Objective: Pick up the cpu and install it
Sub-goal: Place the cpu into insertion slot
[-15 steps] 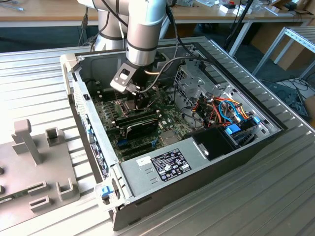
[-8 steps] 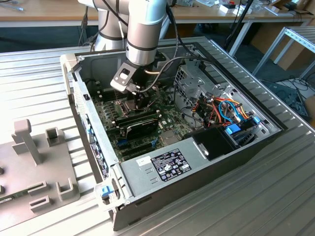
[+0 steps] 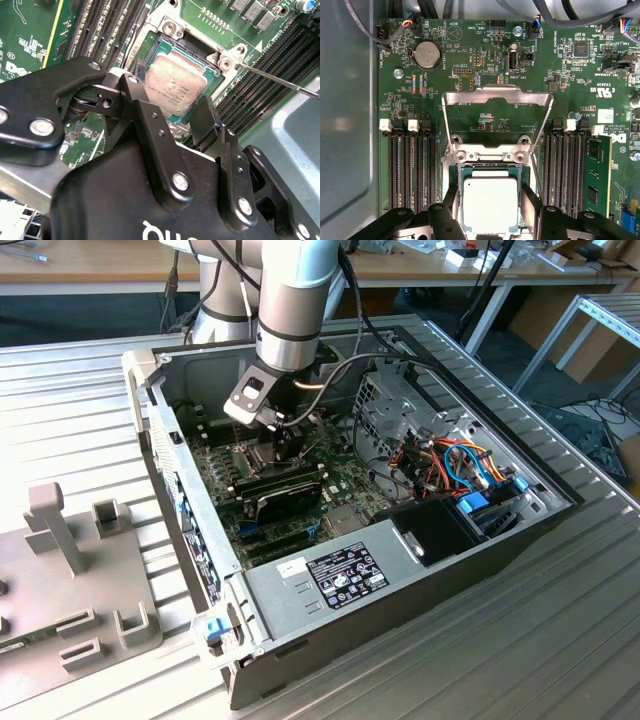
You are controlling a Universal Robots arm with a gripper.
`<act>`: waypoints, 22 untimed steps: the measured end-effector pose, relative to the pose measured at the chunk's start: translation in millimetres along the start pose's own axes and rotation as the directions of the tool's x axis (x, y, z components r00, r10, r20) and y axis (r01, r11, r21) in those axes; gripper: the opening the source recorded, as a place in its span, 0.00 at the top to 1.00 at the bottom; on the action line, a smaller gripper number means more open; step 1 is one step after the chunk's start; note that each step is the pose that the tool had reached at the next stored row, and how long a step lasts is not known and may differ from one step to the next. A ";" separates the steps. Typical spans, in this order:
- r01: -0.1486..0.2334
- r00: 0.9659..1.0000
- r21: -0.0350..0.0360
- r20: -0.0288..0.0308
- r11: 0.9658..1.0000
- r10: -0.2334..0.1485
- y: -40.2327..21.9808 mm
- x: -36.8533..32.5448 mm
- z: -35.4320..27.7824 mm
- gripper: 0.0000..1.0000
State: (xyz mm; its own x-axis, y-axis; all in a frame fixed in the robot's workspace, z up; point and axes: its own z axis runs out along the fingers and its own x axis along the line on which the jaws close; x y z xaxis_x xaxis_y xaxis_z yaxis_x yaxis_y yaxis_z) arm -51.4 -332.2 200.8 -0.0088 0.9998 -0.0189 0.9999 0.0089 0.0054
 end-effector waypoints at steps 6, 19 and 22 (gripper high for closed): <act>-0.026 1.000 0.000 0.000 1.000 0.026 0.0 0.0 0.0 0.38; -0.002 1.000 0.000 0.000 1.000 0.002 0.0 0.0 0.0 0.38; 0.014 1.000 0.000 -0.001 1.000 -0.014 0.1 0.0 0.0 0.38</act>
State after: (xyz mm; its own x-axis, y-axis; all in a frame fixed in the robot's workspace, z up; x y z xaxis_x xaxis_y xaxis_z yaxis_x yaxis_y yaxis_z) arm -51.3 -332.2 200.8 -0.0226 0.9996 -0.0184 0.9997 0.0227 0.0055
